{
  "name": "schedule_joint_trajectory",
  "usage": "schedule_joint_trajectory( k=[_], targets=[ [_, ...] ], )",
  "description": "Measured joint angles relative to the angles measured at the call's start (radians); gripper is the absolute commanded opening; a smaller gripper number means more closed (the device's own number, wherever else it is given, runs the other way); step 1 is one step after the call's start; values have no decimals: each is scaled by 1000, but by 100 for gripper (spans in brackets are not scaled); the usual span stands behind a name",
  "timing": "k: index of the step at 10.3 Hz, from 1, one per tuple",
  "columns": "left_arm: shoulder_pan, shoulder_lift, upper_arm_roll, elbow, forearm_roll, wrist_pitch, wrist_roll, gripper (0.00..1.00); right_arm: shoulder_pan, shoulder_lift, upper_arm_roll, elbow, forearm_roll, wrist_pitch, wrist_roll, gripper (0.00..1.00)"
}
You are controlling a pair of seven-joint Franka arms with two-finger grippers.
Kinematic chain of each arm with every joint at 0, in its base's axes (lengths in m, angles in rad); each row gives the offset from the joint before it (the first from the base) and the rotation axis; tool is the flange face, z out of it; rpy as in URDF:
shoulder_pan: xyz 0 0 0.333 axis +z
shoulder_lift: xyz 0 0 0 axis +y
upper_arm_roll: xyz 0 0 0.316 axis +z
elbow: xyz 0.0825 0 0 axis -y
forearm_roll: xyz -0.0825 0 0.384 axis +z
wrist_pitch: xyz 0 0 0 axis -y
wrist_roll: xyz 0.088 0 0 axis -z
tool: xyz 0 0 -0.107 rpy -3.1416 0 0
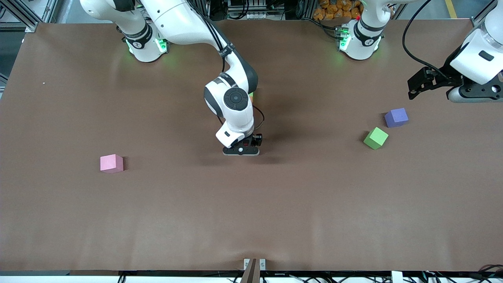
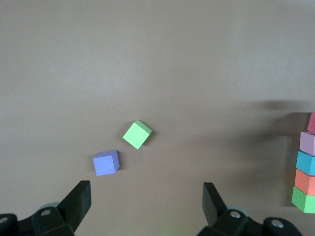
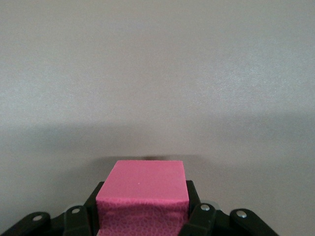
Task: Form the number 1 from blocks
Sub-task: 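Lower the red cube beside pink with the right gripper and open it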
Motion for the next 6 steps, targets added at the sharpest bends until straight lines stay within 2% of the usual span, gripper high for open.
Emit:
schedule_joint_trajectory(
  k=[1,2,3,4,6],
  targets=[
    [0,1,0,0,0,0,0,100,1,0,0,0,0,0,0,68],
    [0,2,0,0,0,0,0,100,1,0,0,0,0,0,0,75],
    [0,3,0,0,0,0,0,100,1,1,0,0,0,0,0,92],
    [0,3,0,0,0,0,0,100,1,1,0,0,0,0,-1,100],
    [0,3,0,0,0,0,0,100,1,1,0,0,0,0,-1,100]
  ],
)
